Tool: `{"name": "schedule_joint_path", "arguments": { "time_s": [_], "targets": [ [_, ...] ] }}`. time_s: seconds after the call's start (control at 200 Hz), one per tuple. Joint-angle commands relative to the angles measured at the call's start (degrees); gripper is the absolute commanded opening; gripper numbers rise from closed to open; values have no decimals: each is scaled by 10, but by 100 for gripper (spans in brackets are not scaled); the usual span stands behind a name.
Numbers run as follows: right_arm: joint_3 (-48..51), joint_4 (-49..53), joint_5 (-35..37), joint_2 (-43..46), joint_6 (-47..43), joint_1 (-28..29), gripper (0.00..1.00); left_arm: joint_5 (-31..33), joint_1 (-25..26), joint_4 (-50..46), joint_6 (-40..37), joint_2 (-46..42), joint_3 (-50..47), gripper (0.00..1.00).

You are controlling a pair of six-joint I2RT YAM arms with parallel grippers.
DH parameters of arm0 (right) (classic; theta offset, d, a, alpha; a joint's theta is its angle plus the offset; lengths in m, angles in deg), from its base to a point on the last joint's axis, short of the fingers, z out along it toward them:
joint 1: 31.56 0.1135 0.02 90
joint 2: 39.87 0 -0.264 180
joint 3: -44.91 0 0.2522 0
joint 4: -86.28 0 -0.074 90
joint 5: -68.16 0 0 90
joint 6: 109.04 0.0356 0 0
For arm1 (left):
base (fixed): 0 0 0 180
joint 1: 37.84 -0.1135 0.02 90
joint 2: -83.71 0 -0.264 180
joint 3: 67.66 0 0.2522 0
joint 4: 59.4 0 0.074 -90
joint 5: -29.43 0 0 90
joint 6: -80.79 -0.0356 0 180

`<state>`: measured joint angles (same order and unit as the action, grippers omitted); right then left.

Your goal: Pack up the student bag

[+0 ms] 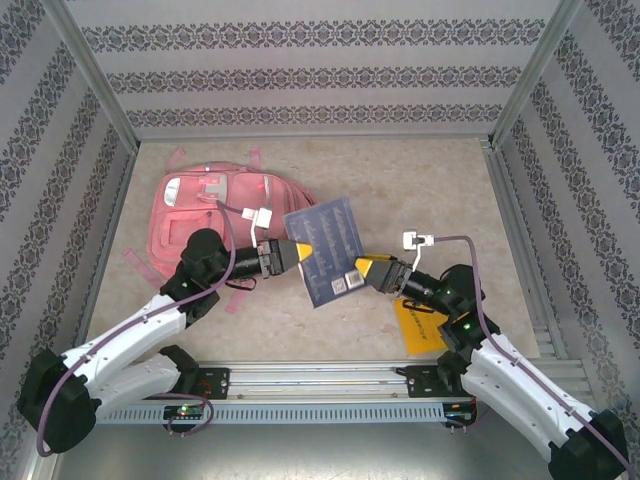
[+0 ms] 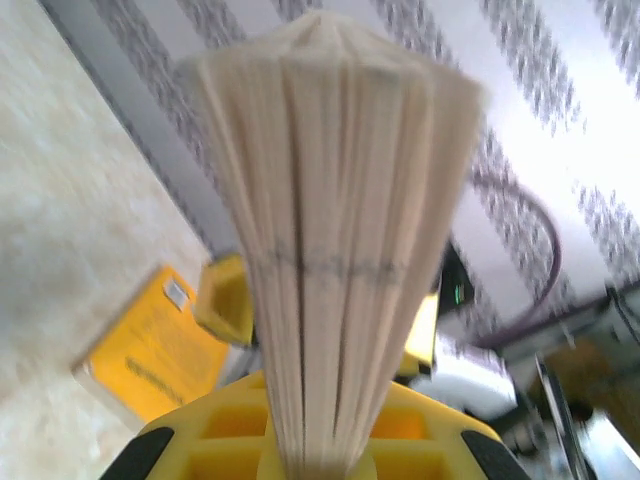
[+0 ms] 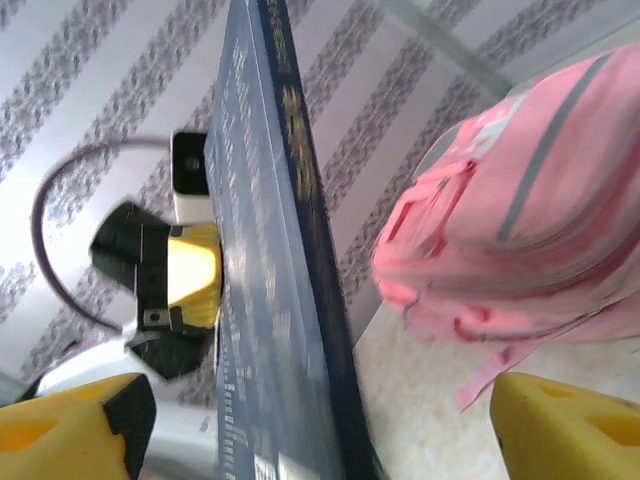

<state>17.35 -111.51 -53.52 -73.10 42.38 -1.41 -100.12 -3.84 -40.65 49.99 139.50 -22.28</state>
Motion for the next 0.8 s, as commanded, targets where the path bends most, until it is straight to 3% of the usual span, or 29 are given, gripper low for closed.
{"name": "schedule_joint_path", "arguments": {
  "time_s": [0.0,0.1,0.265,0.44,0.794],
  "targets": [
    [37,-110,130,17,86,9,93,159,-8,212,111,28,-34,0],
    [65,-125,203,34,98,30,98,156,-8,283,159,77,-27,0],
    [78,-114,253,48,91,59,98,178,-8,361,219,110,-48,0],
    [60,-120,266,18,85,80,98,191,-8,376,231,107,-72,0],
    [-25,-200,251,-148,69,119,96,187,-7,389,240,119,-73,0]
  ]
}}
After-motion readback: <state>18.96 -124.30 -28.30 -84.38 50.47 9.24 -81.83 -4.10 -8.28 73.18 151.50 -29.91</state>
